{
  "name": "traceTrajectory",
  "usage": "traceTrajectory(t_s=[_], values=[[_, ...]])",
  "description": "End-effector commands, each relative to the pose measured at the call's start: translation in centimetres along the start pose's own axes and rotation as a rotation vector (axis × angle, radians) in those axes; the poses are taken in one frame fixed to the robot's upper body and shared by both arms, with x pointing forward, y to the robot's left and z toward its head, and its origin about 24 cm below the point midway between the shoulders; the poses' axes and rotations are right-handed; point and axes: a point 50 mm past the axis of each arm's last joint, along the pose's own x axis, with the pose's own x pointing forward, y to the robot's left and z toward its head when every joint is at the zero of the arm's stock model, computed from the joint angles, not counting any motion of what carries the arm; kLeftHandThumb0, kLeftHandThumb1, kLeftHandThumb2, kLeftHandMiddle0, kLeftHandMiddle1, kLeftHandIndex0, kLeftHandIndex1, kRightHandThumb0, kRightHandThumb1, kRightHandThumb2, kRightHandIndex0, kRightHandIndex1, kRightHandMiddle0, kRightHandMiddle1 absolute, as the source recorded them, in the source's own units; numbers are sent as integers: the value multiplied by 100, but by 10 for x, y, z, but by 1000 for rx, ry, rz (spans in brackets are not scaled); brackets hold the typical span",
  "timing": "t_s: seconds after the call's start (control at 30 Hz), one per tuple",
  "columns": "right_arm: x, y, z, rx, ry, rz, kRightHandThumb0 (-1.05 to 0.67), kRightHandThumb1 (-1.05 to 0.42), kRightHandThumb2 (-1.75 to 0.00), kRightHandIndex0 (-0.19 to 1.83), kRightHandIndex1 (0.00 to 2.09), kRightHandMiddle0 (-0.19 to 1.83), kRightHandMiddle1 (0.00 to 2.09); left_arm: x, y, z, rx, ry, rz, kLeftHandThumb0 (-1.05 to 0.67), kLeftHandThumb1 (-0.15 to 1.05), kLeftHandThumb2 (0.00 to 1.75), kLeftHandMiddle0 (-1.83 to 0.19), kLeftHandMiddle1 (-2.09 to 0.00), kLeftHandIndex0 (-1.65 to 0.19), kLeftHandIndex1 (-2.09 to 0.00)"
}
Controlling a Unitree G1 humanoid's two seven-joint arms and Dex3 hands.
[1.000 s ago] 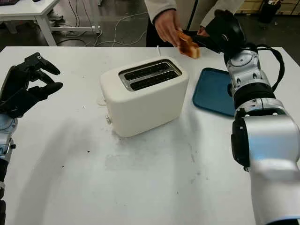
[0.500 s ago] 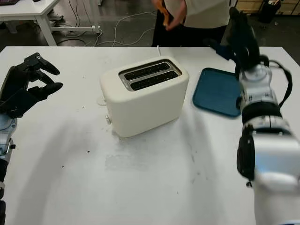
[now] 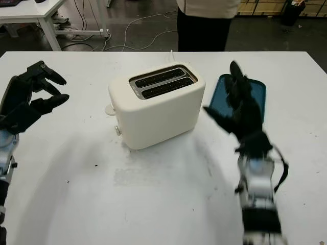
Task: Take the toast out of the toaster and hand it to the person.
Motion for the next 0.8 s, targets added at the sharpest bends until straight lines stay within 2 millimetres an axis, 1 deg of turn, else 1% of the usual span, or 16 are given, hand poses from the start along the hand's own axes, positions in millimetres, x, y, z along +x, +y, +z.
traceTrajectory(t_s=[0.0, 0.1, 0.2, 0.3, 0.47, 0.6, 0.67, 0.77], values=[[-8, 11, 7, 8, -10, -4, -60, -83, 0, 0, 0, 3, 1, -9, -2, 0, -59, 10, 37, -105, 92, 7, -59, -133, -49, -131], [-18, 25, 12, 31, 9, -1, -62, -84, 0, 0, 0, 4, 2, -20, -10, 0, -139, 24, 59, -105, 91, 4, -59, -129, -50, -127], [-26, 35, 11, 49, 47, 2, -66, -85, -1, 0, 0, 3, 1, -32, -20, -3, -205, 49, 66, -105, 89, 1, -62, -125, -54, -122], [-33, 40, 6, 59, 86, -11, -66, -87, -1, 0, 0, 2, 0, -41, -29, -6, -230, 62, 75, -105, 89, 1, -64, -121, -57, -118], [-42, 48, -4, 71, 176, -45, -71, -91, -2, 0, 0, 0, 0, -53, -47, -11, -320, 93, 109, -105, 86, 0, -59, -120, -52, -116], [-44, 52, -17, 125, 263, -67, -73, -92, -4, 0, 0, 0, 0, -59, -60, -14, -363, 99, 111, -105, 86, 0, -47, -126, -45, -118], [-45, 54, -23, 154, 300, -69, -72, -92, -6, 0, 0, 0, 0, -59, -63, -15, -376, 89, 110, -105, 87, 0, -41, -130, -42, -121], [-45, 55, -28, 167, 319, -82, -72, -92, -9, 0, 0, 0, 0, -58, -65, -15, -386, 67, 109, -105, 88, 0, -38, -131, -41, -120]])
